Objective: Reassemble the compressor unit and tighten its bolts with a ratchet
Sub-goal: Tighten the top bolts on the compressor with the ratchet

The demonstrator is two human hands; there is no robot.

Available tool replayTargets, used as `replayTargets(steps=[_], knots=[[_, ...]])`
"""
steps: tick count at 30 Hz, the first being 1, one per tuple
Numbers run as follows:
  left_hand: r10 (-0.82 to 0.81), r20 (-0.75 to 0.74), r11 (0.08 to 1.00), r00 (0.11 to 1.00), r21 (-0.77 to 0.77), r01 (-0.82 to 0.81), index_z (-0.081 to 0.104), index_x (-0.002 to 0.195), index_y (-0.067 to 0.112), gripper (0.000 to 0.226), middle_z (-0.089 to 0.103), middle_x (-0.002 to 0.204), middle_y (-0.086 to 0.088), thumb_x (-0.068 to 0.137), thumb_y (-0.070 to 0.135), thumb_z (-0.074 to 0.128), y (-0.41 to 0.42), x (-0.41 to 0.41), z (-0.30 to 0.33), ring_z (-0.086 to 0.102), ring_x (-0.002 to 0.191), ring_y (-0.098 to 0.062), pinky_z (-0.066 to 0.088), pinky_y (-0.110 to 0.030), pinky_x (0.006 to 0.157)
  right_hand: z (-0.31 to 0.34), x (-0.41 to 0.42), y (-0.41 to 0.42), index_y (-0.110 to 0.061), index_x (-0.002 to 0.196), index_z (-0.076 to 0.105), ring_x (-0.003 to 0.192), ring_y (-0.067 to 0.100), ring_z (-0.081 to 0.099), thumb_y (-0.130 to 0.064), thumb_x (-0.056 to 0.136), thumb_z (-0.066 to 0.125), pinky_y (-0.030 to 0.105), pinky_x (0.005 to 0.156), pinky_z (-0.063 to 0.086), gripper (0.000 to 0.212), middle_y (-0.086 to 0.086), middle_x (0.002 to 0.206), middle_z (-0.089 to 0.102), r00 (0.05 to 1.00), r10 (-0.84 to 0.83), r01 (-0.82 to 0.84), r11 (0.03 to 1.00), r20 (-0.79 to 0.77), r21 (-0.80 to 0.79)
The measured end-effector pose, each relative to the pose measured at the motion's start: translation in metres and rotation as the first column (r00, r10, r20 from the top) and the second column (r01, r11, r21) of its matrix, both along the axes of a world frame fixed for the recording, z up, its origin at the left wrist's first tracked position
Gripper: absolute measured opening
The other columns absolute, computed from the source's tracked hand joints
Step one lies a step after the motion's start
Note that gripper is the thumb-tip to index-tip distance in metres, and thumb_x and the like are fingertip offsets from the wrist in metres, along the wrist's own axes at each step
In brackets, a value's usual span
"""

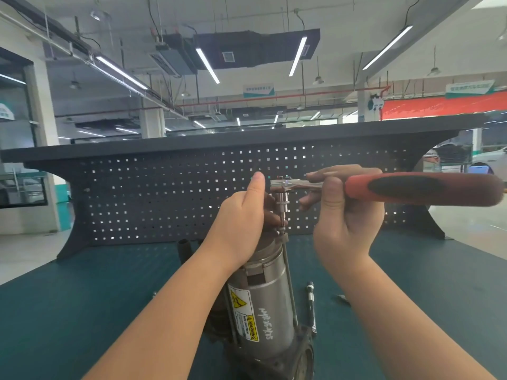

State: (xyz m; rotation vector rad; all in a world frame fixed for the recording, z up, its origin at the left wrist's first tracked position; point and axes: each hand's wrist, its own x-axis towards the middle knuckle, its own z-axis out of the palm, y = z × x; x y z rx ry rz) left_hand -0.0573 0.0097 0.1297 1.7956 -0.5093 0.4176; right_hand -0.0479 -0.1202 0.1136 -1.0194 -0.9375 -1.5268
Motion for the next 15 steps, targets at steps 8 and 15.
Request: replayTargets(steps=[8, 15], knots=[[-0.093, 0.015, 0.994, 0.996, 0.063, 0.091, 0.073, 0.1, 0.026, 0.054, 0.077, 0.086, -0.004, 0.097, 0.058, 0.03, 0.0021, -0.0002, 0.0021, 0.073, 0.092, -0.02, 0.051, -0.045, 0.097, -0.0013, -0.0029, 0.0036, -0.039, 0.099, 0.054, 0.06, 0.012, 0.063, -0.034, 0.1, 0.047, 0.021, 0.057, 0.052, 0.008, 0.009, 0.093, 0.056, 0.999, 0.0, 0.002, 0.998, 0.034, -0.06], [-0.082, 0.003, 0.995, 0.997, -0.054, 0.082, 0.071, 0.097, 0.001, 0.034, 0.072, 0.098, -0.025, 0.1, 0.012, 0.04, 0.0048, -0.0027, 0.006, 0.07, 0.095, -0.034, 0.059, -0.039, 0.083, 0.0012, -0.009, 0.0021, -0.021, 0.098, 0.053, 0.067, 0.028, 0.064, -0.041, 0.099, 0.048, 0.044, 0.06, 0.054, 0.02, -0.003, 0.087, 0.056, 0.996, -0.08, 0.084, 0.983, 0.036, -0.162]])
